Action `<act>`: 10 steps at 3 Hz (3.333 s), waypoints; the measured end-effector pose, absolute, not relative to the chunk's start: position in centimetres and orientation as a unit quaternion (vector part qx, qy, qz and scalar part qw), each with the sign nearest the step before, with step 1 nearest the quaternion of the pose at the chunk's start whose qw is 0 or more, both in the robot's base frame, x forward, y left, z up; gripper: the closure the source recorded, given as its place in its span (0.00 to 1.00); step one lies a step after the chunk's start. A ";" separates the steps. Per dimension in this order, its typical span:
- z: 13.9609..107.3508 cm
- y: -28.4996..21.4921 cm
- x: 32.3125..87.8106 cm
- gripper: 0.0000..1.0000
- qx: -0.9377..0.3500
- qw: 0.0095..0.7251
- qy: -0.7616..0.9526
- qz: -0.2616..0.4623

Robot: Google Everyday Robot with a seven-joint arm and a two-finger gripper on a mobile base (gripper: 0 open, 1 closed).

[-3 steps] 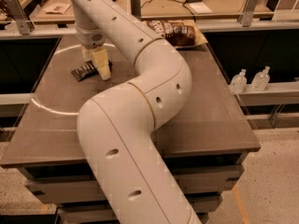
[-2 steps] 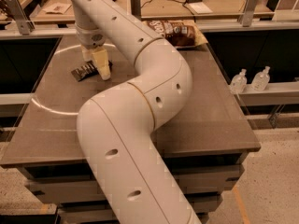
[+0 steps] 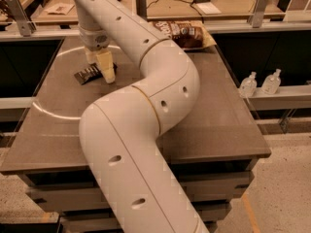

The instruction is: Move rxbar chocolate near brown chip bag

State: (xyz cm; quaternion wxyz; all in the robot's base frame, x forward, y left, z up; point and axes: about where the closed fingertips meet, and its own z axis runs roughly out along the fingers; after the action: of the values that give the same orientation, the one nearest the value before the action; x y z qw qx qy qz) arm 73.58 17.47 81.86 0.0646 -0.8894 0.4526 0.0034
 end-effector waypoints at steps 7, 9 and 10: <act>82.6 17.0 73.5 0.59 -0.887 0.063 0.457 0.002; 82.8 16.8 73.4 0.60 -0.886 0.063 0.458 0.001; 82.9 16.7 73.4 0.61 -0.886 0.063 0.459 0.001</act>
Offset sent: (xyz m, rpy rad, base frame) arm -0.0887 0.0003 0.1324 -0.1072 -0.1681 0.2071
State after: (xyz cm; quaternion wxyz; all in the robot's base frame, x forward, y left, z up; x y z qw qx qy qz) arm 73.42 16.73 82.92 0.0627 -0.8863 0.4589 0.0007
